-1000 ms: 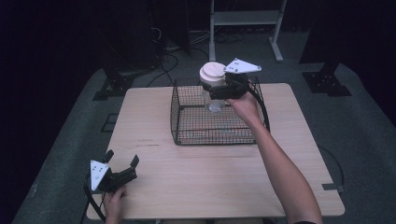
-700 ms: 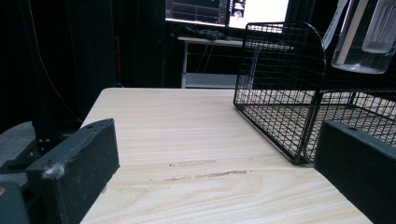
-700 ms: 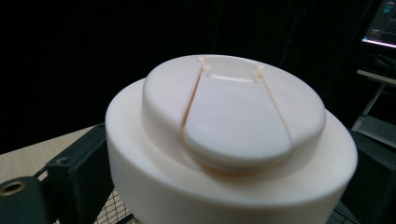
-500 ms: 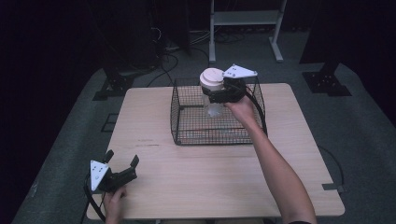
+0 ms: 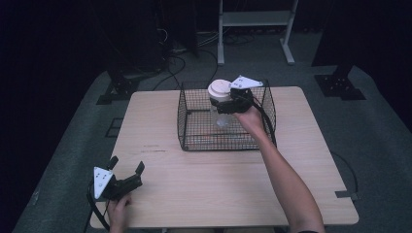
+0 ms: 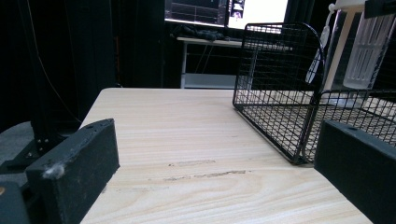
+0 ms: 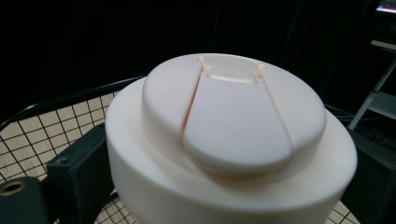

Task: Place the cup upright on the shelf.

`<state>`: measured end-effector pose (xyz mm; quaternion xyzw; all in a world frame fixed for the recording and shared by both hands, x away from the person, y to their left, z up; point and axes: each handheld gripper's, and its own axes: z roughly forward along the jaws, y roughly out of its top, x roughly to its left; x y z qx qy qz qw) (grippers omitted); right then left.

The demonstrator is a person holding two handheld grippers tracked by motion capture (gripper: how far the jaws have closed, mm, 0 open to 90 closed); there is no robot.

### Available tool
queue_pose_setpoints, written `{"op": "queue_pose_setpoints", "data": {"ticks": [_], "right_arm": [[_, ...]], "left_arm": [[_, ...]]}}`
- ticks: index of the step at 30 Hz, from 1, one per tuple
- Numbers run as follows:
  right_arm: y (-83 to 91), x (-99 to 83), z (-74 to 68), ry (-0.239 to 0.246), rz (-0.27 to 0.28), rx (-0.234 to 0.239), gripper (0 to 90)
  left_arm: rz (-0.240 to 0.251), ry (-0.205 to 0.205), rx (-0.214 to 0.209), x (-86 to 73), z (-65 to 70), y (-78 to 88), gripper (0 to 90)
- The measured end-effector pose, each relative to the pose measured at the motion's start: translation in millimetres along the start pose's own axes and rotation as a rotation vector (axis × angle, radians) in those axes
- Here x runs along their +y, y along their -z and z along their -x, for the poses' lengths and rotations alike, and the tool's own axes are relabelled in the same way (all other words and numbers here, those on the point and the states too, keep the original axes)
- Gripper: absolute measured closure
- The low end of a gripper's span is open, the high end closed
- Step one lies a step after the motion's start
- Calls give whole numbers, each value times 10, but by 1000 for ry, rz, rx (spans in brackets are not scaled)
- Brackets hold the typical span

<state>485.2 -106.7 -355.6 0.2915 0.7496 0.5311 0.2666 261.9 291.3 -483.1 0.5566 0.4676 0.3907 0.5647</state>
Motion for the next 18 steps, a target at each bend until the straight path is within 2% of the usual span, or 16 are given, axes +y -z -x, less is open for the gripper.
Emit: {"op": "queue_pose_setpoints", "data": {"ticks": [8, 18], "right_arm": [[-66, -61, -8, -2, -9, 6, 46], [-155, -163, 5, 7, -52, 15, 45]], "left_arm": [[2, 2, -1, 1, -4, 3, 0], [2, 2, -2, 1, -4, 3, 0]]}}
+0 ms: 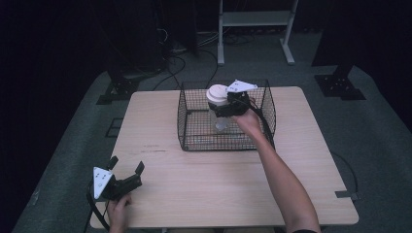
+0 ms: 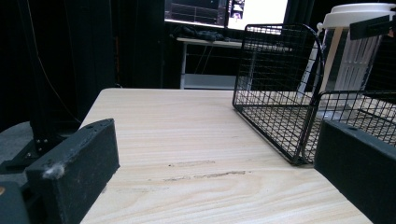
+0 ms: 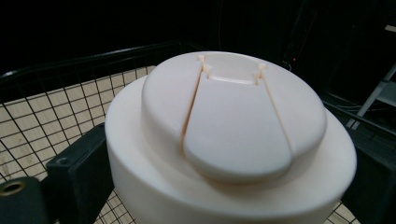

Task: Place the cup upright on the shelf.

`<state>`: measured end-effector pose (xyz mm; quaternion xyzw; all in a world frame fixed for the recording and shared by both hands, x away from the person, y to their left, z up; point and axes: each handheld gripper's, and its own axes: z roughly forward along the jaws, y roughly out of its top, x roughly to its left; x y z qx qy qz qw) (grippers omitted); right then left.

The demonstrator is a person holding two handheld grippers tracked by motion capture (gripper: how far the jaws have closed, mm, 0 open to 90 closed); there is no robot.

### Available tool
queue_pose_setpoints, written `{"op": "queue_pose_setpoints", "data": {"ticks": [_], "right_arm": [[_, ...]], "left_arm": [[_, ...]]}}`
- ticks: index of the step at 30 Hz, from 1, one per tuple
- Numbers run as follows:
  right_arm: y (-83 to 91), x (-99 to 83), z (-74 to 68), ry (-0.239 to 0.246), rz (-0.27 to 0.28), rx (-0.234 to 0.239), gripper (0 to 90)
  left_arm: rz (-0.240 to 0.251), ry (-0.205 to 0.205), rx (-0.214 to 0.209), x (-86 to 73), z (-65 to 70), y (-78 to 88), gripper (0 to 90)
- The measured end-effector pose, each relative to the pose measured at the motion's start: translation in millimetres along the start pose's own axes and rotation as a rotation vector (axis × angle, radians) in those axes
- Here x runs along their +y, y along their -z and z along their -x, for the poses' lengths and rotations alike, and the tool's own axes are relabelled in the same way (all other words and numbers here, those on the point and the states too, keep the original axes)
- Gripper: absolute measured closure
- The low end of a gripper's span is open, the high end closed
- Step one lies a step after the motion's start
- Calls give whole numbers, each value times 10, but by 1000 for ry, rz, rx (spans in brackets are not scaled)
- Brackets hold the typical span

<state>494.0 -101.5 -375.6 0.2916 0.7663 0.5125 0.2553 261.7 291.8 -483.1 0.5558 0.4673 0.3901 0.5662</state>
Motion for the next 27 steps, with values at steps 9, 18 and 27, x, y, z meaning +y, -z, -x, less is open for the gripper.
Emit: {"op": "queue_pose_setpoints", "data": {"ticks": [9, 18, 27], "right_arm": [[-34, -83, 18, 0, -28, 10, 45], [-35, -117, 4, 21, -34, 7, 44], [-20, -125, 7, 30, -38, -3, 41]], "left_arm": [[1, 0, -1, -1, 1, 0, 0], [0, -2, 1, 0, 3, -1, 0], [-2, -3, 1, 0, 5, -4, 0]]}}
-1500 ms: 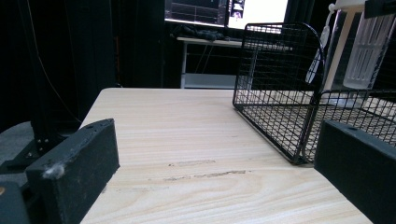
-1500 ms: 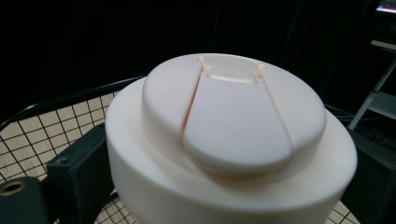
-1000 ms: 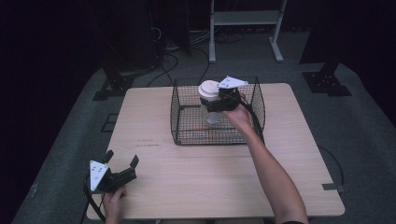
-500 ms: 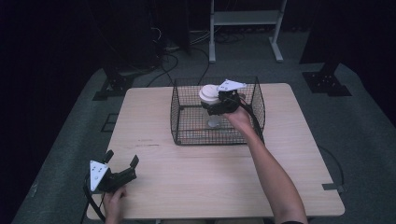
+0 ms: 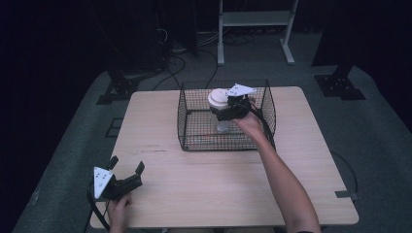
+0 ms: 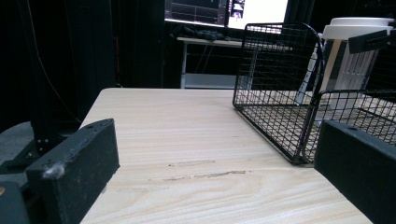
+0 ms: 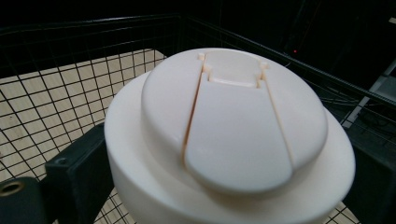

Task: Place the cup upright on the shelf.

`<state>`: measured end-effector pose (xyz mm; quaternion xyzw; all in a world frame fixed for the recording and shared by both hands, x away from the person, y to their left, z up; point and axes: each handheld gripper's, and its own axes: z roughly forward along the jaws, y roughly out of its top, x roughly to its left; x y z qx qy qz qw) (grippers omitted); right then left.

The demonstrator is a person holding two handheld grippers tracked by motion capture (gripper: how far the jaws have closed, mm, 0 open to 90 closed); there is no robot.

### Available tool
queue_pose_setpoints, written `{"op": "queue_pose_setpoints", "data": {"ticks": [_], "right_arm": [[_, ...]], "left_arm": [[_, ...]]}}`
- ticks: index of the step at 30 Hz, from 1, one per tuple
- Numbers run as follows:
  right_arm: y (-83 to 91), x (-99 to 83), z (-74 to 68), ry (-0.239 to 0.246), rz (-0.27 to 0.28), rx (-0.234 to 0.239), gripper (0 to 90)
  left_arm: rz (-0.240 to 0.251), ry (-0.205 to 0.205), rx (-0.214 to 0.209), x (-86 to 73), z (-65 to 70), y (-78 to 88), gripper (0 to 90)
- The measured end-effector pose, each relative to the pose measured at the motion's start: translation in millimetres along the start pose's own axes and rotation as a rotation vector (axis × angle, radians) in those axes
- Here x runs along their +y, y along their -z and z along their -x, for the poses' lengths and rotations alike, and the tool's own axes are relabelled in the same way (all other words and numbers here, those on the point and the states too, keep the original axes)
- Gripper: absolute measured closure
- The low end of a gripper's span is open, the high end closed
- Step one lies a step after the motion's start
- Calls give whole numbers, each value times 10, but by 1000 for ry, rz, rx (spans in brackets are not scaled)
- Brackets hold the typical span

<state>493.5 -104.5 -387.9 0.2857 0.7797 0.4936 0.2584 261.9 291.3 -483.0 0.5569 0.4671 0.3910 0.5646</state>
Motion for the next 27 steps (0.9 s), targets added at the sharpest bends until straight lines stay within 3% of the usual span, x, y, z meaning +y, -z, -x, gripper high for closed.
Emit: {"op": "queue_pose_setpoints", "data": {"ticks": [7, 13, 27], "right_arm": [[14, 4, 10, 1, 0, -8, 32], [55, 40, 31, -29, 37, -7, 19], [168, 128, 40, -37, 90, -10, 19]], "left_arm": [[-3, -3, 3, 0, 6, -5, 0], [-2, -2, 4, 1, 5, -9, 0], [-4, -6, 8, 0, 8, -12, 0]]}}
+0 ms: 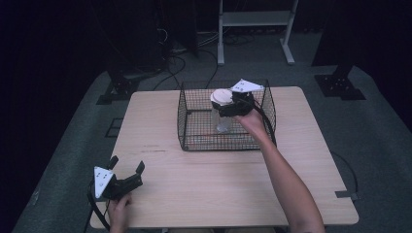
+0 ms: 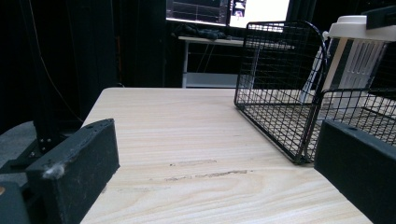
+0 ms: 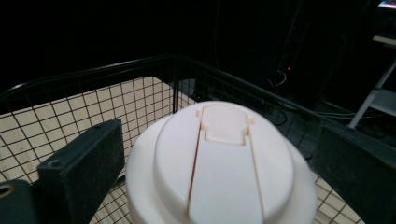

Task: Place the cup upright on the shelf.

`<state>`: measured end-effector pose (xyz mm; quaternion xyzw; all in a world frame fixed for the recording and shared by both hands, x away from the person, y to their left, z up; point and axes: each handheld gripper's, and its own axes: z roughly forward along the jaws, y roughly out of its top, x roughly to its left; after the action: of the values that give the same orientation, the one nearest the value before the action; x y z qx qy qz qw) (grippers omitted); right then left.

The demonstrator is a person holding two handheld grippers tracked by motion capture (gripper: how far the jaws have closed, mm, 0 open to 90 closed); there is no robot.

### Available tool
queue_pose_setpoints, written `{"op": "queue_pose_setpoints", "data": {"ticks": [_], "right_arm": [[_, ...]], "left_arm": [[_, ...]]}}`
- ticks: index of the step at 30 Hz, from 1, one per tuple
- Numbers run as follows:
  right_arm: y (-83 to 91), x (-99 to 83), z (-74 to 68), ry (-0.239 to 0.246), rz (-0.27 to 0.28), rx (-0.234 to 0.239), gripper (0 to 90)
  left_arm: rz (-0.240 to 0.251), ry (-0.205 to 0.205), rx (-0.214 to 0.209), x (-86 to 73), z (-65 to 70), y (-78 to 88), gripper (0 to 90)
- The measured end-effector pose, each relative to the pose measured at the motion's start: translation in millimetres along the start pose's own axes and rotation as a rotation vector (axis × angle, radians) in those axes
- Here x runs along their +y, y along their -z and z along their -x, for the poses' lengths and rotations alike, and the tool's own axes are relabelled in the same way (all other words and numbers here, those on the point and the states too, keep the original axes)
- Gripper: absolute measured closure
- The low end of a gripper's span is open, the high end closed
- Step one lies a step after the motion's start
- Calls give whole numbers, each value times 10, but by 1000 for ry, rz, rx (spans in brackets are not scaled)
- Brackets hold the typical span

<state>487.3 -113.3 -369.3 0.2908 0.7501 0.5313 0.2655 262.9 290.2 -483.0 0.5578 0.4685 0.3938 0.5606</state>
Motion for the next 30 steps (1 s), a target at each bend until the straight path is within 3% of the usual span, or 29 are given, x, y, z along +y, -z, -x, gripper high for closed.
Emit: {"op": "queue_pose_setpoints", "data": {"ticks": [12, 30], "right_arm": [[271, 245, -45, 9, 60, -3, 19], [642, 339, -76, 25, 84, -2, 19]], "left_arm": [[2, -2, -3, -2, 2, 13, 0], [0, -6, -1, -2, 6, 9, 0]]}}
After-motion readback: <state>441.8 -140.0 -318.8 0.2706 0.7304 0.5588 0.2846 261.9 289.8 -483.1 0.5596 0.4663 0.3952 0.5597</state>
